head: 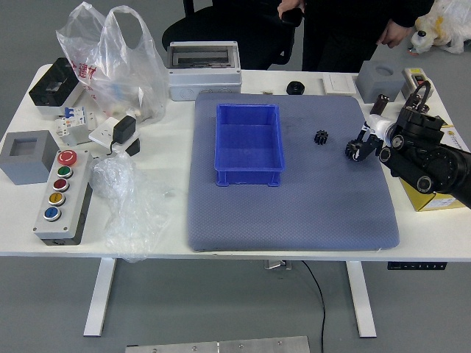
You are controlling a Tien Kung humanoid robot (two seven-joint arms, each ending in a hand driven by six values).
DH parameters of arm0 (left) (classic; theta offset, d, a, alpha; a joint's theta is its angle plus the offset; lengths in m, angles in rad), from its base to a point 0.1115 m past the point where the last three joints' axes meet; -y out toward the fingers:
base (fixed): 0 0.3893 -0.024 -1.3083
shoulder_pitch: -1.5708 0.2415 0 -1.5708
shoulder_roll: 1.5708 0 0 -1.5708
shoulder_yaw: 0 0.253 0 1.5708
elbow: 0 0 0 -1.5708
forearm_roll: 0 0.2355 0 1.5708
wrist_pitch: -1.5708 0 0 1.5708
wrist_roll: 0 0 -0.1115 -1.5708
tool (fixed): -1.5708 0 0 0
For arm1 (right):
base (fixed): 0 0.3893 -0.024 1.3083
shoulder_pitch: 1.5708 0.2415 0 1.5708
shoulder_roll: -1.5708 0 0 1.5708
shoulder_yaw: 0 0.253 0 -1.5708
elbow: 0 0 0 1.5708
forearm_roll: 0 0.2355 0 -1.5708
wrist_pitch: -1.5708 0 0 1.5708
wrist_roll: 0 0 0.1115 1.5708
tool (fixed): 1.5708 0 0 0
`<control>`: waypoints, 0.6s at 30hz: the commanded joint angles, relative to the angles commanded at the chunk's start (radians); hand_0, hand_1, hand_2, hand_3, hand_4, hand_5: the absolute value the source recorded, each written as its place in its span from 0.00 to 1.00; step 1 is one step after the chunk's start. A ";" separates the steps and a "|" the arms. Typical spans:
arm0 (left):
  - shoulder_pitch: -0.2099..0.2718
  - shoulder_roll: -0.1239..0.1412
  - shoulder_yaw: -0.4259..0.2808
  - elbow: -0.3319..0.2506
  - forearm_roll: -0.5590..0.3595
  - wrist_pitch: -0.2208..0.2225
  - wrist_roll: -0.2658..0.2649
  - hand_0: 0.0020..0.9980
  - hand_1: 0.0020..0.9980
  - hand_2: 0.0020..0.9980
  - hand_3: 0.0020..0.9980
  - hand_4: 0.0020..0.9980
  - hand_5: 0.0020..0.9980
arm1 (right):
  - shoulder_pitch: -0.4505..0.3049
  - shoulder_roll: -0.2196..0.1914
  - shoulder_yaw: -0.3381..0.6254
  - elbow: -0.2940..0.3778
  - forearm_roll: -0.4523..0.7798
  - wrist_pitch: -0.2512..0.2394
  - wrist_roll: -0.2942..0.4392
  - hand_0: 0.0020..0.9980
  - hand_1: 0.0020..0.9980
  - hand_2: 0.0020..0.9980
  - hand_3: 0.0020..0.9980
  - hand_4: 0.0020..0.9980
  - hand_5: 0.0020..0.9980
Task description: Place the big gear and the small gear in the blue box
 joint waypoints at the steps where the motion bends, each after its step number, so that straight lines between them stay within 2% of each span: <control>1: 0.001 0.001 -0.001 0.000 0.000 0.000 0.000 0.90 0.89 0.89 0.87 0.67 0.36 | 0.002 -0.004 0.002 0.006 -0.003 0.004 -0.004 0.34 0.29 0.41 0.55 0.68 0.00; 18: 0.007 0.014 -0.015 0.001 0.004 0.000 0.000 0.90 0.89 0.89 0.87 0.67 0.36 | 0.045 -0.091 0.045 0.122 -0.058 0.057 -0.051 0.35 0.30 0.40 0.55 0.65 0.00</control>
